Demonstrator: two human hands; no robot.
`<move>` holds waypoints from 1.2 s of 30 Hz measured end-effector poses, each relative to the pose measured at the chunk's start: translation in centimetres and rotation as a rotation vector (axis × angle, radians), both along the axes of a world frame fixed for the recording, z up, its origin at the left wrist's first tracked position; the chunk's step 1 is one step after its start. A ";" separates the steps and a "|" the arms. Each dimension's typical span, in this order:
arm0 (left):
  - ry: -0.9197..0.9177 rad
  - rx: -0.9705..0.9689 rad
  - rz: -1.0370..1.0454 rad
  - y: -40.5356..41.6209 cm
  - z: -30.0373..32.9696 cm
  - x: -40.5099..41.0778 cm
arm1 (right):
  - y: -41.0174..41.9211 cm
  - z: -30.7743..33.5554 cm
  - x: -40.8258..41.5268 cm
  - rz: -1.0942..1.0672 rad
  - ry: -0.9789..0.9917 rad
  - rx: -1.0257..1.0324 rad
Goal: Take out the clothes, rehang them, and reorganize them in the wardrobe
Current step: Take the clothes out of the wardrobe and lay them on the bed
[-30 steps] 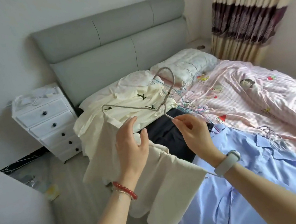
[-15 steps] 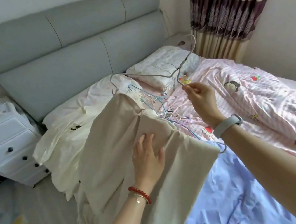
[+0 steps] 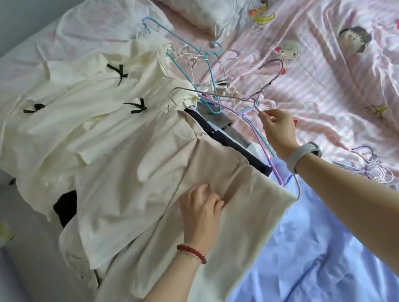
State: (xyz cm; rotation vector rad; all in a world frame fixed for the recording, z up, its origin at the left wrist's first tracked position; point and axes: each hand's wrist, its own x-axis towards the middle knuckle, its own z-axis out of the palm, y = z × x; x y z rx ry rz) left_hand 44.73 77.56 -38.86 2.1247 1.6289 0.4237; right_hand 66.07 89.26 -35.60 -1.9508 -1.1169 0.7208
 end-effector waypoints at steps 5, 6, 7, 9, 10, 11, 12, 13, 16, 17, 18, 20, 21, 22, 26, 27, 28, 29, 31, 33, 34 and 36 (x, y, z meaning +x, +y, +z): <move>-0.042 0.054 0.161 2.8 0.3 0.2 | 1.8 -1.9 1.1 -0.037 0.058 -0.076; 0.013 -0.005 0.178 3.6 0.4 0.3 | 2.1 -2.4 1.3 -0.026 0.051 -0.082; 0.076 -0.093 0.167 4.3 0.4 0.2 | 2.3 -2.9 1.6 -0.022 0.036 -0.092; 0.223 -0.196 0.103 5.4 -0.1 0.0 | 3.0 -3.6 2.4 -0.059 0.026 -0.106; 0.279 -0.205 0.068 5.6 -0.5 -0.2 | 3.5 -3.5 2.8 -0.090 0.026 -0.109; 0.306 -0.203 0.051 5.6 -0.7 -0.3 | 4.2 -3.2 3.2 -0.118 0.022 -0.098; 0.303 -0.182 0.048 5.5 -0.8 -0.4 | 5.0 -2.9 3.7 -0.140 0.018 -0.074; 0.278 -0.142 0.054 5.5 -0.8 -0.4 | 5.8 -2.6 4.2 -0.156 0.017 -0.047; 0.299 -0.103 0.046 5.5 -1.3 -0.3 | 7.3 -2.0 5.3 -0.146 -0.046 -0.026; 0.349 -0.154 0.032 5.6 -1.6 -0.3 | 7.3 -2.1 5.5 -0.114 -0.093 -0.057; 0.397 -0.219 0.015 5.7 -1.9 -0.3 | 7.1 -2.4 5.5 -0.068 -0.138 -0.101; 0.429 -0.331 -0.009 5.6 -2.5 -0.3 | 6.2 -3.5 5.4 0.061 -0.211 -0.195; 0.424 -0.369 -0.011 5.5 -2.7 -0.2 | 5.6 -4.1 5.3 0.124 -0.239 -0.241; 0.415 -0.391 -0.013 5.5 -2.7 -0.1 | 5.0 -4.6 5.2 0.172 -0.255 -0.291; 0.386 -0.354 -0.023 5.8 -1.5 -0.5 | 3.0 -5.2 3.9 0.252 -0.306 -0.379; 0.387 -0.318 -0.014 5.8 -0.9 -0.9 | 2.5 -5.0 3.2 0.274 -0.331 -0.347; 0.396 -0.283 0.004 5.7 -0.3 -1.3 | 2.1 -4.5 2.3 0.294 -0.357 -0.299; 0.407 -0.254 0.036 5.6 0.3 -1.9 | 1.6 -3.8 1.3 0.310 -0.381 -0.238; 0.399 -0.212 0.125 5.3 2.0 -3.4 | 0.5 -1.9 -1.4 0.342 -0.411 -0.100; 0.381 -0.181 0.194 4.6 4.0 -5.3 | -1.3 0.2 -4.5 0.385 -0.416 0.011; 0.370 -0.165 0.218 3.8 5.0 -6.2 | -2.4 1.1 -6.2 0.414 -0.408 0.057; 0.334 -0.126 0.261 1.4 7.0 -8.3 | -5.1 2.9 -9.7 0.488 -0.381 0.095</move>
